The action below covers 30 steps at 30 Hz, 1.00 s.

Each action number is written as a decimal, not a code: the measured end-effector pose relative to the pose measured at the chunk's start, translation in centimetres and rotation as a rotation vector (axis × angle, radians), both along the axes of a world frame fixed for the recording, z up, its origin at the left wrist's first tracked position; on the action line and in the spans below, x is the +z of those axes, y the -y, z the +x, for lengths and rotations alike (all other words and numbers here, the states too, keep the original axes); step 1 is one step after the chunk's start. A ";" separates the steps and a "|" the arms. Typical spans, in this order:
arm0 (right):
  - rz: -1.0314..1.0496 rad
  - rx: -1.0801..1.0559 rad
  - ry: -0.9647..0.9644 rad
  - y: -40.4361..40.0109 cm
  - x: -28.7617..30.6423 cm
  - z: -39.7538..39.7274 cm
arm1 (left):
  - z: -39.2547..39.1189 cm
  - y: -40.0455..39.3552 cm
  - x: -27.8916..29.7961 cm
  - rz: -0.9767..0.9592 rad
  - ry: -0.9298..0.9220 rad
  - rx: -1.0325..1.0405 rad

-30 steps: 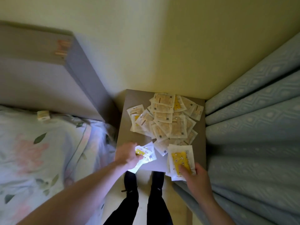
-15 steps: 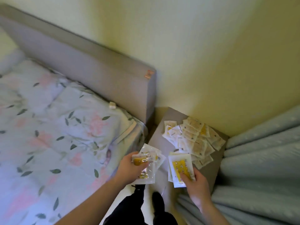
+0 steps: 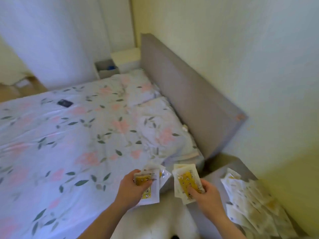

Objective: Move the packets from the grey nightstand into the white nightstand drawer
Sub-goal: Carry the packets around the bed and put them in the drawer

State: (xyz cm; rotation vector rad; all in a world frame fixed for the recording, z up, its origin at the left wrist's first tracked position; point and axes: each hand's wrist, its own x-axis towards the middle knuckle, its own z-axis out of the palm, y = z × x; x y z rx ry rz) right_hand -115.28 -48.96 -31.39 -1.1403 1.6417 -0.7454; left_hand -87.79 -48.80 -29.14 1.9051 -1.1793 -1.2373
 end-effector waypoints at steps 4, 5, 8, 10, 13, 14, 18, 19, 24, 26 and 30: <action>-0.047 0.181 -0.015 0.6 0.8 10.2 | 9.4 -5.2 1.6 -0.027 -0.015 0.196; -0.064 0.213 -0.012 0.4 1.0 13.1 | 12.0 -6.8 1.9 -0.031 -0.016 0.241; -0.111 0.318 -0.004 -1.3 1.5 22.5 | 20.0 -11.8 2.8 -0.048 0.015 0.342; -0.128 0.412 0.017 -3.1 2.0 28.7 | 25.6 -15.3 3.5 -0.061 0.049 0.409; -0.154 0.551 0.024 -5.7 2.5 37.2 | 33.7 -20.5 3.9 -0.067 0.103 0.500; -0.168 0.596 0.020 -6.7 2.7 40.0 | 36.1 -22.4 4.1 -0.068 0.118 0.539; -0.207 0.733 0.053 -9.8 4.9 50.3 | 44.5 -28.7 5.4 -0.093 0.150 0.715; -0.217 0.774 0.061 -10.4 5.4 52.8 | 46.3 -30.1 5.6 -0.098 0.149 0.755; -0.237 0.981 0.056 -12.9 6.6 65.2 | 54.8 -36.8 6.1 -0.128 0.145 0.957; -0.245 1.045 0.057 -14.2 6.6 70.3 | 58.0 -39.5 6.1 -0.128 0.147 1.021; -0.265 1.170 0.087 -17.4 6.0 80.9 | 64.4 -44.7 5.6 -0.120 0.147 1.145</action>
